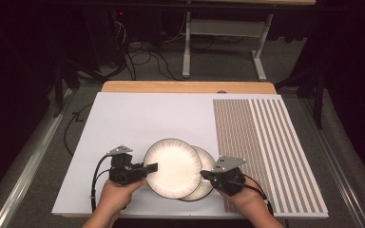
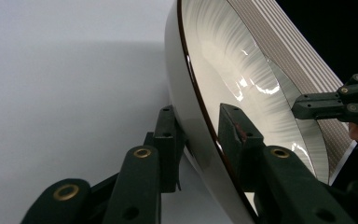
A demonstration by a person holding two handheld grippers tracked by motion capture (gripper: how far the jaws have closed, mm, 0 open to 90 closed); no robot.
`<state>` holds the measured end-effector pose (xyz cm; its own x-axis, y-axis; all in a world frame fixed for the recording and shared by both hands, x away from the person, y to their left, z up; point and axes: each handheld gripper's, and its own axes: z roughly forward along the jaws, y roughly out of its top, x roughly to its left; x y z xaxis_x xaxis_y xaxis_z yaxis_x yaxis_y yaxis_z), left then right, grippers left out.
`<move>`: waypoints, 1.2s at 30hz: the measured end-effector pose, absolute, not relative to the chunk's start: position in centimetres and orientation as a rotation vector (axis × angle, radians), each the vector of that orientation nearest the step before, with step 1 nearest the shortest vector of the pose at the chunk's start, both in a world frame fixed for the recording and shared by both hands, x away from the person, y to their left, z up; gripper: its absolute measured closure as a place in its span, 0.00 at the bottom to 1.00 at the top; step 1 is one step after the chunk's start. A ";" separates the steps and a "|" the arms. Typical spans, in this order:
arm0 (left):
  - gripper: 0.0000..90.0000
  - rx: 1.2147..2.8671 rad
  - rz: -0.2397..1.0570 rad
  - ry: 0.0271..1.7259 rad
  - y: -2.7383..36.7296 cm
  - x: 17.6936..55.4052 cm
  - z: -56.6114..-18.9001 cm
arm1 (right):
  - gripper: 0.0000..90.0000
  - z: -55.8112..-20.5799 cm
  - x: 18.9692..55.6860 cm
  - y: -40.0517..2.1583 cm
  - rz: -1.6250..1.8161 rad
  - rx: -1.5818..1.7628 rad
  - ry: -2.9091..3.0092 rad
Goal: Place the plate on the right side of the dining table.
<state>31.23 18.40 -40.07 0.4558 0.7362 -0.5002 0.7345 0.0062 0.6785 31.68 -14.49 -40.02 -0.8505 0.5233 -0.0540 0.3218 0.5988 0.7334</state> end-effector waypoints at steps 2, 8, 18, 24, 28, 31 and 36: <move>0.79 1.698 -0.012 1.277 18.5 31.3 -40.1 | 1.00 -39.9 31.7 -14.6 1.108 0.691 2.558; 0.83 1.676 -0.012 1.268 18.7 31.2 -40.1 | 1.00 -39.5 31.5 -14.9 1.125 0.688 2.543; 0.86 1.645 0.018 1.242 18.7 30.9 -39.7 | 0.94 -38.3 31.3 -16.2 1.220 0.739 2.482; 0.87 1.626 0.066 1.226 18.8 30.8 -39.5 | 0.85 -37.5 31.5 -17.6 1.240 0.779 2.412; 0.88 1.609 0.107 1.211 19.1 30.7 -39.3 | 0.75 -37.0 31.6 -19.0 1.248 0.792 2.347; 0.88 1.614 0.148 1.193 19.3 30.7 -39.0 | 0.69 -36.7 31.6 -20.1 1.275 0.831 2.296; 0.88 1.607 0.233 1.155 19.6 30.4 -38.5 | 0.57 -36.1 31.9 -22.2 1.282 0.877 2.215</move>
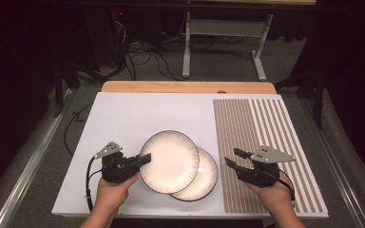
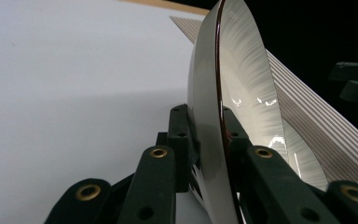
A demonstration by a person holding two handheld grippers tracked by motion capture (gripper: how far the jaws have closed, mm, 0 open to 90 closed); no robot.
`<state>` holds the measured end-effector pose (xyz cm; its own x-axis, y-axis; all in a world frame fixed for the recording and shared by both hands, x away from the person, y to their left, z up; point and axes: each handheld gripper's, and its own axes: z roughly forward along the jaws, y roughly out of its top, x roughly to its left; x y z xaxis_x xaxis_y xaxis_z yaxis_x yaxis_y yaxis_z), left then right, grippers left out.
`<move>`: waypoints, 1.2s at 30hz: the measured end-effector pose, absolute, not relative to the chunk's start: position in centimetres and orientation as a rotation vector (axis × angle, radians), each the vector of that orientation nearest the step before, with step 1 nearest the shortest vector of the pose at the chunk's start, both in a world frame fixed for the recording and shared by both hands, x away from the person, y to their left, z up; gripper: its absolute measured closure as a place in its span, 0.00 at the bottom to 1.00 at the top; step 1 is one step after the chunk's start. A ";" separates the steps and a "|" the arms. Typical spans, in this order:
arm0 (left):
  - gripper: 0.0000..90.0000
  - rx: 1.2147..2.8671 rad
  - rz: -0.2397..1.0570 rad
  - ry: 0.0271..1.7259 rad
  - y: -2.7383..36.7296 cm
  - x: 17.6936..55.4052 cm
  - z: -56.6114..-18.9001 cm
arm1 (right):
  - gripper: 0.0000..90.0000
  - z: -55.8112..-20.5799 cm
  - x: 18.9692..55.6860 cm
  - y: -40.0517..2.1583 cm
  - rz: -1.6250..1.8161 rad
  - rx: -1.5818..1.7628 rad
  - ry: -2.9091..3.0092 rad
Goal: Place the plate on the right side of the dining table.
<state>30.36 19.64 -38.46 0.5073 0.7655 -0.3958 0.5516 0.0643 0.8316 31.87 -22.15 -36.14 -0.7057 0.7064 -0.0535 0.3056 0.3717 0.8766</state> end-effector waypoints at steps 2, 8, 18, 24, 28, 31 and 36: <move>0.88 1.604 0.249 1.152 19.7 30.3 -38.4 | 0.54 -36.1 31.9 -22.5 1.285 0.890 2.196; 0.88 1.597 0.330 1.134 20.4 30.2 -37.9 | 0.41 -35.9 31.9 -24.9 1.293 0.966 2.109; 0.89 1.565 0.514 1.088 20.2 29.6 -37.3 | 0.12 -35.9 31.9 -26.4 1.275 1.005 2.036; 0.89 1.577 0.576 1.035 19.7 29.2 -37.2 | 0.03 -36.0 31.9 -26.8 1.304 1.021 2.021; 0.89 1.584 0.627 0.975 19.5 28.7 -37.1 | 0.01 -36.0 31.8 -27.2 1.305 1.040 2.005; 0.89 1.590 0.659 0.949 19.3 28.3 -37.1 | 0.01 -36.0 31.8 -27.4 1.300 1.038 2.000; 0.89 1.593 0.681 0.922 19.1 28.1 -37.0 | 0.01 -35.9 31.7 -27.4 1.287 1.036 1.993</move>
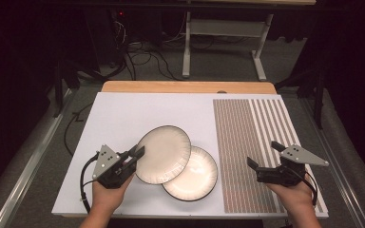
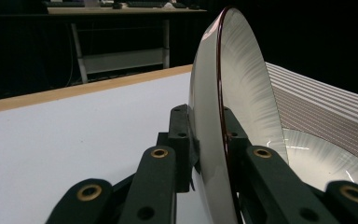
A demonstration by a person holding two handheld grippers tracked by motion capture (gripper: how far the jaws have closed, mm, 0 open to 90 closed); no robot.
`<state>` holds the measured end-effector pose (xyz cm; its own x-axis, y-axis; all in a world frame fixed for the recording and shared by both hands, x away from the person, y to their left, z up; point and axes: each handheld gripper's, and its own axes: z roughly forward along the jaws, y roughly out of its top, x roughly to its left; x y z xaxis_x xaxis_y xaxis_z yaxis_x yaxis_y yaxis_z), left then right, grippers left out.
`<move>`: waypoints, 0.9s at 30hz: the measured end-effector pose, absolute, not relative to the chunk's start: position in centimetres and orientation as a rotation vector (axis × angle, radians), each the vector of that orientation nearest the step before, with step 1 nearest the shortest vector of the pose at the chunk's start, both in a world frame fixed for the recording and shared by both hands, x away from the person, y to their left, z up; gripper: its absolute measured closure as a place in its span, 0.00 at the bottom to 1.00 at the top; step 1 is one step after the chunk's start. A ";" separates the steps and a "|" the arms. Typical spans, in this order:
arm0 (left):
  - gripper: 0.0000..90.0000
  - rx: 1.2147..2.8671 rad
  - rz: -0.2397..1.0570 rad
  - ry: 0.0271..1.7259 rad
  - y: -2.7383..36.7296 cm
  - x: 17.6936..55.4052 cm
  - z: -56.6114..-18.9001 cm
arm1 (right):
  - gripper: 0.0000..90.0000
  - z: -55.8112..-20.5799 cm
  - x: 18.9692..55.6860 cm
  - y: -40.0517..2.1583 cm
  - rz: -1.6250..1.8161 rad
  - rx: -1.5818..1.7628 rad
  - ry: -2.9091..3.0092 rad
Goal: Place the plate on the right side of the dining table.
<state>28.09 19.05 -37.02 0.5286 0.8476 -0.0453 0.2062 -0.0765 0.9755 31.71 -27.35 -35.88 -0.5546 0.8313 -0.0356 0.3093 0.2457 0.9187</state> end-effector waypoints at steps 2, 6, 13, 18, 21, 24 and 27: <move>0.89 1.596 0.679 0.917 19.1 28.1 -37.0 | 0.01 -35.7 31.6 -27.2 1.300 1.025 1.992; 0.89 1.593 0.667 0.928 19.1 28.3 -37.1 | 0.02 -35.6 31.5 -26.6 1.328 1.009 1.974; 0.89 1.593 0.658 0.928 19.1 28.4 -37.1 | 0.03 -35.6 31.6 -24.0 1.368 0.970 2.023; 0.89 1.593 0.654 0.923 19.2 28.4 -37.2 | 0.04 -36.3 31.9 -21.5 1.360 0.942 2.082; 0.89 1.595 0.656 0.915 19.2 28.4 -37.1 | 0.05 -36.5 32.0 -20.2 1.360 0.920 2.116; 0.89 1.597 0.660 0.905 19.2 28.4 -37.1 | 0.07 -36.6 32.1 -19.0 1.352 0.895 2.148; 0.89 1.603 0.657 0.900 19.2 28.4 -37.1 | 0.10 -36.5 32.5 -18.0 1.355 0.881 2.163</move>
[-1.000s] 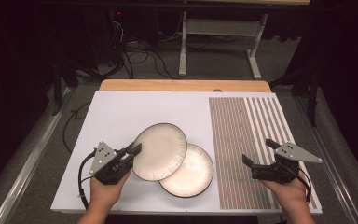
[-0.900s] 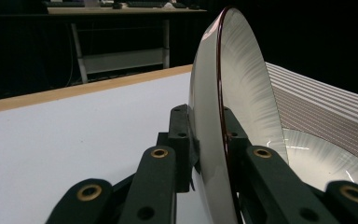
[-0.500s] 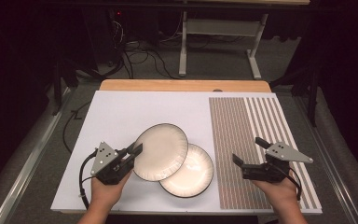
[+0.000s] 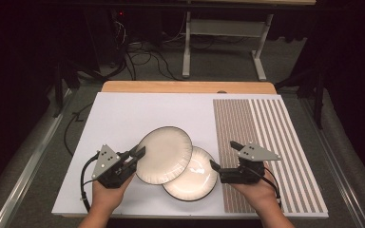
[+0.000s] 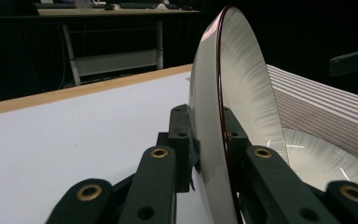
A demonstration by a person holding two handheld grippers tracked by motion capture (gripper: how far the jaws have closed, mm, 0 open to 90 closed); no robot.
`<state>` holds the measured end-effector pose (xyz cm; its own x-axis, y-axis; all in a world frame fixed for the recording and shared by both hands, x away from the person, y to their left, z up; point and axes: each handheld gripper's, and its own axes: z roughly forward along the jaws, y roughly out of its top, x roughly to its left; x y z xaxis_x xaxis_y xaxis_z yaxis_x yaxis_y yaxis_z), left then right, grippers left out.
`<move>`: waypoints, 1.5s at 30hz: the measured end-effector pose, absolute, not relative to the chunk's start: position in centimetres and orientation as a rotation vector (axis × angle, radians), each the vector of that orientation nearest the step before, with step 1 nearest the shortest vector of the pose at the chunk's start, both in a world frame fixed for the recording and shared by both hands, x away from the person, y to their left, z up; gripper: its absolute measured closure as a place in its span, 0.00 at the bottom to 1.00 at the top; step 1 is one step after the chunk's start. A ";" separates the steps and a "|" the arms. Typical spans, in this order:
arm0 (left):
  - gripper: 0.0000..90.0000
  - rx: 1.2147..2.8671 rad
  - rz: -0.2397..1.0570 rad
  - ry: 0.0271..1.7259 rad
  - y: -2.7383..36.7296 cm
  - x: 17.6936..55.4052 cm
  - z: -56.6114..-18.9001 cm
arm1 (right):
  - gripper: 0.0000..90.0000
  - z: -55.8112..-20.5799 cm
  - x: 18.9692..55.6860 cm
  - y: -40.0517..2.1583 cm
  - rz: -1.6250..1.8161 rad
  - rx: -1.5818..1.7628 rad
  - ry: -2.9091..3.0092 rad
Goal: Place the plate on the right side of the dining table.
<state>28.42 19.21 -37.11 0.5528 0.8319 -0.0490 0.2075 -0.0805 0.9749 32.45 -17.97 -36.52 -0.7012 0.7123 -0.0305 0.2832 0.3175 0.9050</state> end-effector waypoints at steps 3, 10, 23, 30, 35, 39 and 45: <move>0.89 1.603 0.660 0.896 19.2 28.4 -37.1 | 0.11 -36.6 33.1 -16.8 1.366 0.874 2.180; 0.89 1.603 0.661 0.893 19.2 28.4 -37.1 | 0.14 -37.4 33.9 -14.4 1.357 0.844 2.245; 0.88 1.611 0.703 0.794 19.2 27.8 -37.3 | 0.25 -38.6 34.4 -12.0 1.374 0.884 2.309; 0.89 1.607 0.694 0.789 19.4 27.7 -37.3 | 0.42 -39.0 34.2 -11.2 1.406 0.883 2.343; 0.88 1.607 0.688 0.787 19.4 27.7 -37.3 | 0.56 -39.2 34.8 -11.0 1.438 0.923 2.357; 0.88 1.608 0.688 0.783 19.4 27.7 -37.3 | 0.62 -39.5 35.4 -11.0 1.459 0.946 2.387; 0.88 1.608 0.689 0.777 19.3 27.7 -37.4 | 0.72 -39.7 35.5 -10.9 1.474 0.955 2.413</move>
<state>27.72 19.27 -37.35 0.6068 0.7945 0.0218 0.1165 -0.1161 0.9864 35.47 -10.87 -39.70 -0.7842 0.5915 0.1874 0.4367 0.3116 0.8440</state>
